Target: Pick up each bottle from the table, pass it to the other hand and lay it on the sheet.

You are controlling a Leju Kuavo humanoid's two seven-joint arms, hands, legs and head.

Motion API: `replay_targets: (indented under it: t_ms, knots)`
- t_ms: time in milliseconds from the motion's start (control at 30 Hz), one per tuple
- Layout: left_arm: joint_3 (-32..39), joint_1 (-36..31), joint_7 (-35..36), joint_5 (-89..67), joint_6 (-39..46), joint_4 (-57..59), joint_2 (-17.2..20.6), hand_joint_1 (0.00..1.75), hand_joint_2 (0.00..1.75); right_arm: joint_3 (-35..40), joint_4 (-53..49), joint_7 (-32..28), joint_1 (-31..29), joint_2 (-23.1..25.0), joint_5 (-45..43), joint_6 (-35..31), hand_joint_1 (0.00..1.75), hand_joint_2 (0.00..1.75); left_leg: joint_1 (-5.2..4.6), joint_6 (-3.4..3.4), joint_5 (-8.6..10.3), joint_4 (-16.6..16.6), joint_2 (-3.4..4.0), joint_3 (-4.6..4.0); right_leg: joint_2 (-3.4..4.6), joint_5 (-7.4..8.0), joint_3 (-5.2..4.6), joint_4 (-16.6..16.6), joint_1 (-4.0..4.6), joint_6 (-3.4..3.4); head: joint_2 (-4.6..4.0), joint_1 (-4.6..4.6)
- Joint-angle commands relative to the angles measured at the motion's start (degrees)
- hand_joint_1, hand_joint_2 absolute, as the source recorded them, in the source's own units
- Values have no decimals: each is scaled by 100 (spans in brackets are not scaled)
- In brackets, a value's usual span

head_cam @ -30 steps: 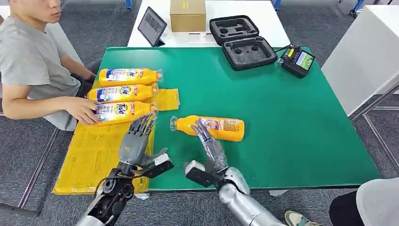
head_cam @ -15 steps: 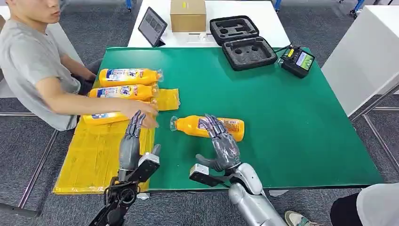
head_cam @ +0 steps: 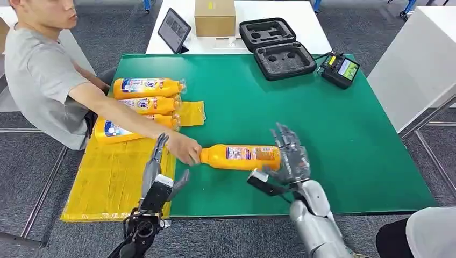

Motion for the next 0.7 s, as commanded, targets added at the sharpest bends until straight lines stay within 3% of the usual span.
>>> replay_targets:
  t_ms: [33, 333, 700]
  knots:
    - [-448, -365, 22, 178, -97, 232, 68, 0, 175, -314, 1704, 122, -935, -384, -78, -22, 0, 175, 4, -9, -4, 2, -6, 15, 0, -5, 17, 0, 3, -8, 0, 0]
    - [-579, -442, 22, 270, -111, 276, 37, 0, 175, -222, 1953, -38, -960, -316, -258, 30, 0, 175, 6, -6, -9, 2, 0, 29, 7, -10, 28, -1, 6, -8, 0, -4]
    - [-901, -717, 22, 417, 98, 591, -18, 0, 175, 406, 2071, -488, -899, 354, -611, 426, 0, 175, 6, -6, -4, -1, 11, 18, 15, -4, 16, 0, 6, -9, 0, -2]
